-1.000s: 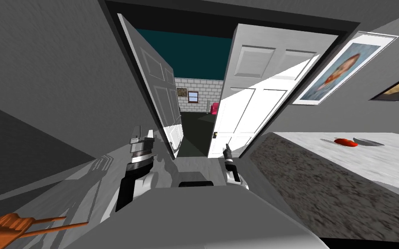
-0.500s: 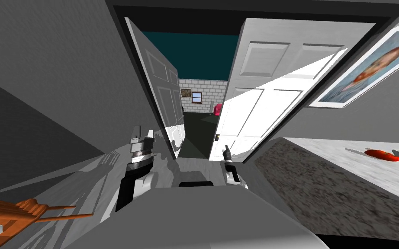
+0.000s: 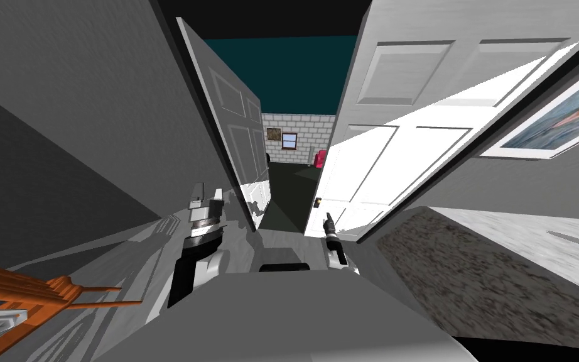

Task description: Push the door open

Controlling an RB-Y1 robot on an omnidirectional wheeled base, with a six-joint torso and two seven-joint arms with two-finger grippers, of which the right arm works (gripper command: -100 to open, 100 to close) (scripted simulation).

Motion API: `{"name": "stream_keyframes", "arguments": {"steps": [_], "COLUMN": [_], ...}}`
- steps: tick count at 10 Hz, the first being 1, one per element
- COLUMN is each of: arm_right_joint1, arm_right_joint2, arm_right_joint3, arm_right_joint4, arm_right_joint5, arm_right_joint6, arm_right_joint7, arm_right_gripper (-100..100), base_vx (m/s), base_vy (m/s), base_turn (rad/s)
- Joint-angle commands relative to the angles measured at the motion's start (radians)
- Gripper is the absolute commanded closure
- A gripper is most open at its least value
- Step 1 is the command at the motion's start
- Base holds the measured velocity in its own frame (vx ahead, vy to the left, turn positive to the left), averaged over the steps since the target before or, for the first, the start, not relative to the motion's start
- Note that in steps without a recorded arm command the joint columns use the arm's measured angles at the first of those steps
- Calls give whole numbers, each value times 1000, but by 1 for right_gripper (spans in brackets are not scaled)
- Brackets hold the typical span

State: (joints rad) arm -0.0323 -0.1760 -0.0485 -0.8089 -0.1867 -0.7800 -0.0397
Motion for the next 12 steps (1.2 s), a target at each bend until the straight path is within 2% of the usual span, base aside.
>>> {"name": "stream_keyframes", "arguments": {"steps": [1, 6, 9, 12], "arm_right_joint1": [-10, -46, -46, -51], "arm_right_joint2": [-2, -8, -8, -6], "arm_right_joint3": [1, 2, 0, -7], "arm_right_joint4": [29, 129, 125, 133], "arm_right_joint5": [-2, -9, -10, -13], "arm_right_joint6": [-5, -15, -10, -9], "arm_right_joint7": [-1, -4, -3, 0], "arm_right_gripper": [-100, -100, -100, -100], "base_vx": [29, 61, 62, 206], "base_vy": [-31, -58, -34, -42], "base_turn": [86, 111, 18, 31]}}
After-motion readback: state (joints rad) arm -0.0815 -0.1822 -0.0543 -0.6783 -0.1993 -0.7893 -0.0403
